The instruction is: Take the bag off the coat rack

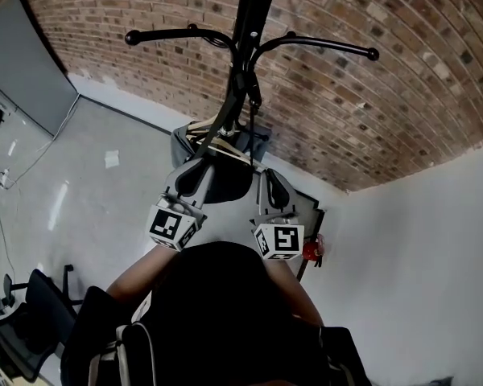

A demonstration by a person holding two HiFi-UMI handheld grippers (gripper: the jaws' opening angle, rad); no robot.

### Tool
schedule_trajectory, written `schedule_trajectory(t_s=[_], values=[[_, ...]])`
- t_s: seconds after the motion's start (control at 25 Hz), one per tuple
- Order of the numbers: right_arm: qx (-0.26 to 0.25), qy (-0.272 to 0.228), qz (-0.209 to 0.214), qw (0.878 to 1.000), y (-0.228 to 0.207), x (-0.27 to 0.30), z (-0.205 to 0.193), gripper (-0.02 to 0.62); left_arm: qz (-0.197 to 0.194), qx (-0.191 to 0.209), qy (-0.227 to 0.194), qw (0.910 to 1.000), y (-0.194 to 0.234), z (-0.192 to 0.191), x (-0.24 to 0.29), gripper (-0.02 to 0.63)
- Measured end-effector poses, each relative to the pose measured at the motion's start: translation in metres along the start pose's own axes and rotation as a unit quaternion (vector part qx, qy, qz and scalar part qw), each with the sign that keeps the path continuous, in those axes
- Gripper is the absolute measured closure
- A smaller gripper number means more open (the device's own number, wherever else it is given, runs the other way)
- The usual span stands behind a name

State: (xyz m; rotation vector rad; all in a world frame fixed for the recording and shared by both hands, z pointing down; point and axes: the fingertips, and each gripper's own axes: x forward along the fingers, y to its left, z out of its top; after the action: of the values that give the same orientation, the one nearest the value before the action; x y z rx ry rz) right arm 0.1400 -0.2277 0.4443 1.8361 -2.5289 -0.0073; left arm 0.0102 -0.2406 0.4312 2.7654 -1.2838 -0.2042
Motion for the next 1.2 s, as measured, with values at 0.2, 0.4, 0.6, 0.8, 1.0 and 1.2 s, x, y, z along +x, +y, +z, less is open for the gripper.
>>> schedule_trajectory(t_s=[0.2, 0.4, 0.6, 0.8, 1.0, 1.2], values=[[0.003, 0.004, 0.024, 1.000, -0.007, 0.025, -0.003, 0.572, 0.024, 0.012, 0.006, 0.9996, 0.016, -0.011, 0.015, 0.534], [-0.008, 0.003, 0.034, 0.999, -0.010, 0.045, -0.002, 0.572, 0.033, 0.013, 0.010, 0.9993, 0.018, -0.012, 0.030, 0.523], [-0.010, 0.000, 0.050, 0.999, -0.007, 0.064, 0.000, 0.572, 0.045, 0.023, 0.008, 0.9987, 0.028, -0.010, 0.043, 0.518], [-0.013, 0.001, 0.053, 0.999, -0.012, 0.079, -0.004, 0.572, 0.050, 0.047, -0.001, 0.9977, 0.032, -0.008, 0.058, 0.515], [-0.007, 0.009, 0.068, 0.998, -0.009, 0.091, -0.005, 0.555, 0.051, 0.053, 0.011, 0.9972, 0.032, -0.005, 0.067, 0.506], [-0.022, 0.011, 0.063, 0.998, -0.012, 0.103, -0.003, 0.534, 0.053, 0.058, 0.014, 0.9968, 0.038, -0.005, 0.076, 0.501]])
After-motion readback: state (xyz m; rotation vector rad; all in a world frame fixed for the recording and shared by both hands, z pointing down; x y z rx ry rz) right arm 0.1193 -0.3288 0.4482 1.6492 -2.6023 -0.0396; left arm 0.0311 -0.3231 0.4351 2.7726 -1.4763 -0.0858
